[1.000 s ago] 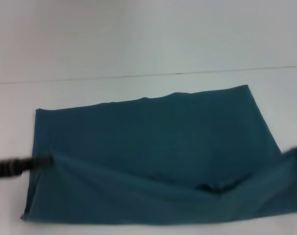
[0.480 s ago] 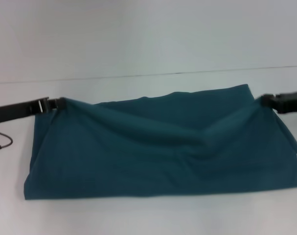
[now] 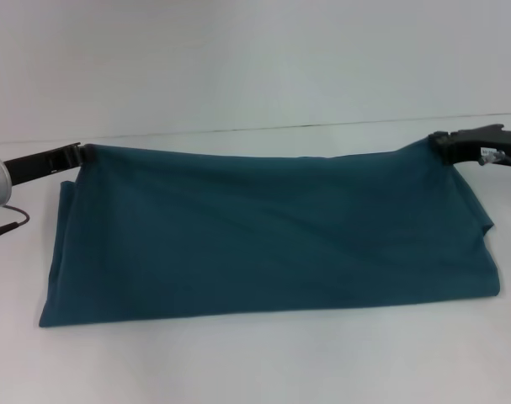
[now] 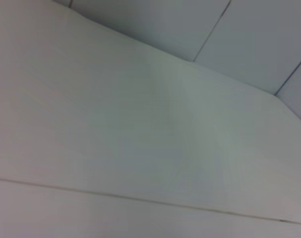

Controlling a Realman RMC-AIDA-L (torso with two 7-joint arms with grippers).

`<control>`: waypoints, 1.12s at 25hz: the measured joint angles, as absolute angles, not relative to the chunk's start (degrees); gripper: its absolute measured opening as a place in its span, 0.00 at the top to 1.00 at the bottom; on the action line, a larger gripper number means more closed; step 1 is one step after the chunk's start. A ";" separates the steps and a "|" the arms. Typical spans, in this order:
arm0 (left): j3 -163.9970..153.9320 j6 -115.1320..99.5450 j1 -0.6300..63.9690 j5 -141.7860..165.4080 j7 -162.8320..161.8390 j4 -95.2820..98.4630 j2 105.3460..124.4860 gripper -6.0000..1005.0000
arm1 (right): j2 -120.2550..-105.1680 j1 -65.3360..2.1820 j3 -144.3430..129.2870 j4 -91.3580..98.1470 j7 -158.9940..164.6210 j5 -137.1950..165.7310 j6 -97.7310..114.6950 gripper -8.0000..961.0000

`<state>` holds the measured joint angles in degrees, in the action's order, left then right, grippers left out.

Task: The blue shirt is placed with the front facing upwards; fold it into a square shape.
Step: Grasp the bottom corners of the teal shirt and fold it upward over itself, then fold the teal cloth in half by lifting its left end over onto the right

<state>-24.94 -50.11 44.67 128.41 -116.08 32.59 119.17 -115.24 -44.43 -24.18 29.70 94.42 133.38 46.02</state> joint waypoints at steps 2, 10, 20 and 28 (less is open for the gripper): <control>-24.96 -49.10 45.15 128.40 -115.81 32.53 119.30 0.95 | -115.36 -45.13 -24.32 29.69 94.36 133.38 45.12 0.97; -25.16 -45.01 46.47 128.38 -114.87 31.13 119.95 0.91 | -115.74 -46.89 -24.41 28.21 92.61 132.75 41.26 0.97; -26.42 -39.09 46.75 128.33 -113.20 30.94 122.64 0.86 | -116.78 -48.21 -24.61 25.44 89.43 132.29 34.83 0.96; -26.32 -34.66 45.02 120.94 -112.32 31.35 122.32 0.73 | -116.90 -47.45 -24.63 28.12 88.63 125.86 29.63 0.88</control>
